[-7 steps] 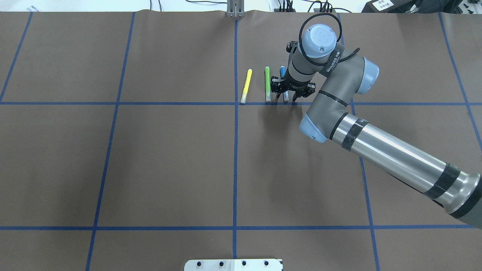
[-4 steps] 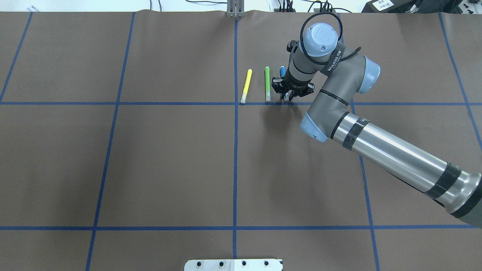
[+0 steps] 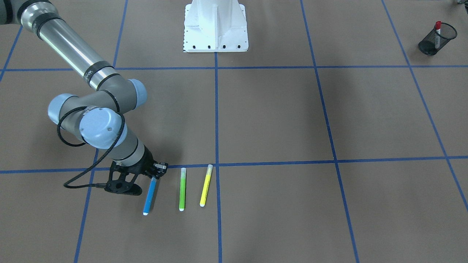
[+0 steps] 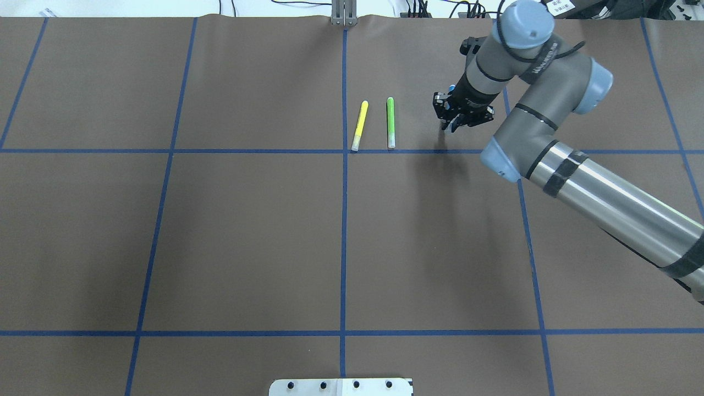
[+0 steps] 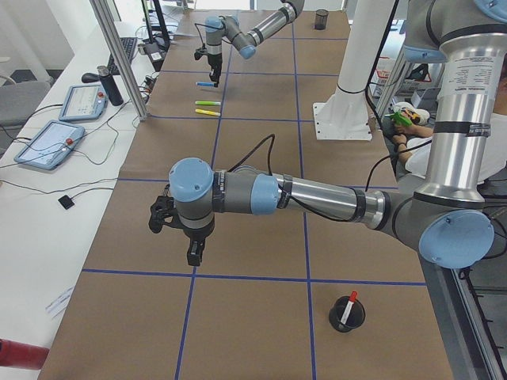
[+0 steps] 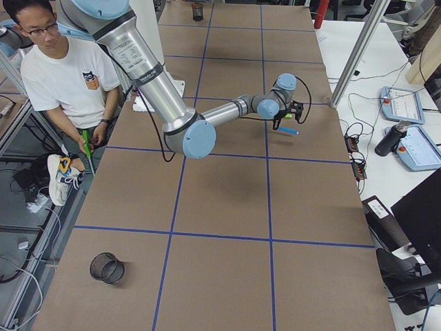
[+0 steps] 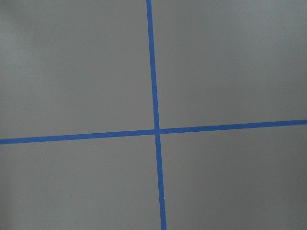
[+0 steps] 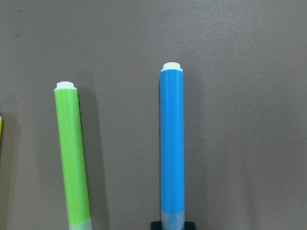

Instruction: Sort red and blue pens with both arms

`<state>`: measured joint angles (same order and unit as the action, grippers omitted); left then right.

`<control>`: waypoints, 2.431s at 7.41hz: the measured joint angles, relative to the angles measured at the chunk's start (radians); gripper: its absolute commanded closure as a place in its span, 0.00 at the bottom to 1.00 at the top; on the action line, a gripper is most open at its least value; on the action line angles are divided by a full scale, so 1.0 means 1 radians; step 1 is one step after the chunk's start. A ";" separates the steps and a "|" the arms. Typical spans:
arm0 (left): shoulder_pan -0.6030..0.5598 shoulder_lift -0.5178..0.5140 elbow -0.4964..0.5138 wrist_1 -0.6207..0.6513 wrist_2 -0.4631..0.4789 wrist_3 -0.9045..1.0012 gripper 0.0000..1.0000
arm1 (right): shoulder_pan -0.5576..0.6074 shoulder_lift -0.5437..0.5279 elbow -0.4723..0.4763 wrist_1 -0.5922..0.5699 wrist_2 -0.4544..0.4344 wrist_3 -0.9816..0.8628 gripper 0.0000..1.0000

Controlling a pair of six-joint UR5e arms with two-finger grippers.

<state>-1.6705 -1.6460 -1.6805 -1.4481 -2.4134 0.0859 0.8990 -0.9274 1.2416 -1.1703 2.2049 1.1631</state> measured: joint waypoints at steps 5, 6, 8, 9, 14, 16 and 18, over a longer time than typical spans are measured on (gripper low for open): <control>0.000 0.001 0.001 0.002 -0.031 -0.002 0.00 | 0.231 -0.318 0.126 0.003 -0.021 -0.353 1.00; 0.000 0.001 0.001 0.003 -0.036 -0.002 0.00 | 0.278 -0.388 0.137 0.002 -0.037 -0.461 1.00; 0.000 0.002 0.003 0.003 -0.037 -0.002 0.00 | 0.373 -0.483 0.151 -0.069 -0.027 -0.650 1.00; 0.000 0.003 0.005 0.003 -0.037 -0.002 0.00 | 0.410 -0.503 0.170 -0.167 -0.022 -0.745 1.00; 0.000 0.003 0.018 0.000 -0.038 -0.001 0.00 | 0.481 -0.639 0.286 -0.600 -0.034 -1.150 1.00; 0.000 0.002 0.020 -0.002 -0.039 0.000 0.00 | 0.484 -0.688 0.367 -0.816 -0.050 -1.235 1.00; 0.001 0.001 0.019 -0.005 -0.039 -0.001 0.00 | 0.505 -0.718 0.430 -1.018 -0.086 -1.355 1.00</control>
<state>-1.6697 -1.6448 -1.6616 -1.4528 -2.4528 0.0849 1.4044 -1.6453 1.6720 -2.1884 2.1190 -0.1915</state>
